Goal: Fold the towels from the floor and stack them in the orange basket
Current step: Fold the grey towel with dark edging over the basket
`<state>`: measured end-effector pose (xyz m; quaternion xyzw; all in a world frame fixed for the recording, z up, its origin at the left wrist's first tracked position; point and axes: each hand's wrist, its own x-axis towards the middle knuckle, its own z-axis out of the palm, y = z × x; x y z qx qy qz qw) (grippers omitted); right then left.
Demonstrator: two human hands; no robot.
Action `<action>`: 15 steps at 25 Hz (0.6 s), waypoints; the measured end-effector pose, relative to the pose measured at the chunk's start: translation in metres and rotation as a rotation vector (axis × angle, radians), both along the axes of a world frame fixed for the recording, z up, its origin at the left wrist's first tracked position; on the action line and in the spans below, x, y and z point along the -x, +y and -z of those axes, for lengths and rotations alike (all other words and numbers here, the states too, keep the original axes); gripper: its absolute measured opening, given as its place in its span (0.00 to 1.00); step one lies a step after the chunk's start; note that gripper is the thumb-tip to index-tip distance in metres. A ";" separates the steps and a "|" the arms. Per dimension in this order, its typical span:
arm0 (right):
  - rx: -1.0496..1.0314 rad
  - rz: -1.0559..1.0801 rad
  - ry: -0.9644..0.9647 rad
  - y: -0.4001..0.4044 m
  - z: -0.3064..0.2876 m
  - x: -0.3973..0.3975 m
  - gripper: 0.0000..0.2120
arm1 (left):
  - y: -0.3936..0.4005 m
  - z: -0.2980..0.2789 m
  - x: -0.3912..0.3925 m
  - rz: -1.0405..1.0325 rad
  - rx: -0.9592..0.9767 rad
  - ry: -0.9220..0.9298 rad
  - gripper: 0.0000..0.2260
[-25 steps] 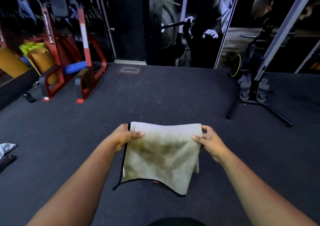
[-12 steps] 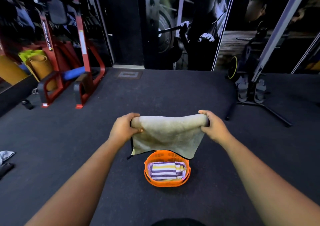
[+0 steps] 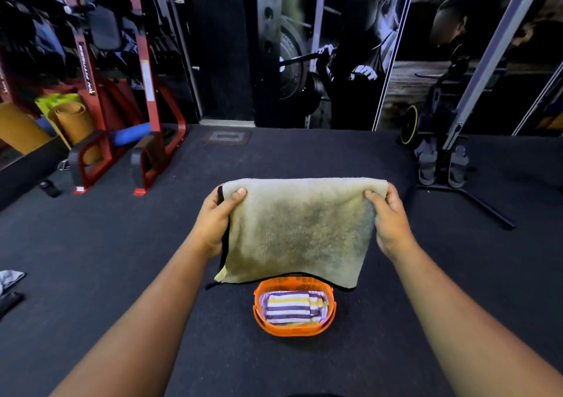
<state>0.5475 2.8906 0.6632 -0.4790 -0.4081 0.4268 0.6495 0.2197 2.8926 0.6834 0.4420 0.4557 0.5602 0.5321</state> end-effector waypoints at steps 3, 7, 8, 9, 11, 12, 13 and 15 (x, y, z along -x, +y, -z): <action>-0.031 -0.023 0.141 0.002 -0.003 0.006 0.08 | 0.000 -0.016 -0.014 -0.070 0.043 -0.072 0.13; 0.274 -0.343 -0.066 -0.013 0.036 0.011 0.26 | 0.012 -0.009 -0.004 -0.010 0.287 -0.082 0.22; 0.297 -0.338 -0.033 -0.017 0.044 0.015 0.21 | 0.011 -0.003 0.001 0.045 0.364 -0.123 0.24; 0.316 -0.299 0.042 -0.018 0.049 0.018 0.17 | 0.009 0.005 0.004 0.094 0.425 -0.161 0.25; 0.335 -0.223 0.172 -0.018 0.045 0.020 0.15 | -0.001 0.026 0.003 0.157 0.433 -0.109 0.23; 0.339 -0.197 0.182 -0.016 0.040 0.018 0.14 | -0.004 0.033 0.000 0.171 0.400 -0.034 0.21; 0.342 -0.177 0.170 -0.013 0.036 0.015 0.14 | -0.005 0.037 -0.002 0.164 0.356 0.005 0.18; 0.318 -0.149 0.192 -0.007 0.029 0.004 0.15 | 0.004 0.035 -0.002 0.099 0.286 -0.058 0.14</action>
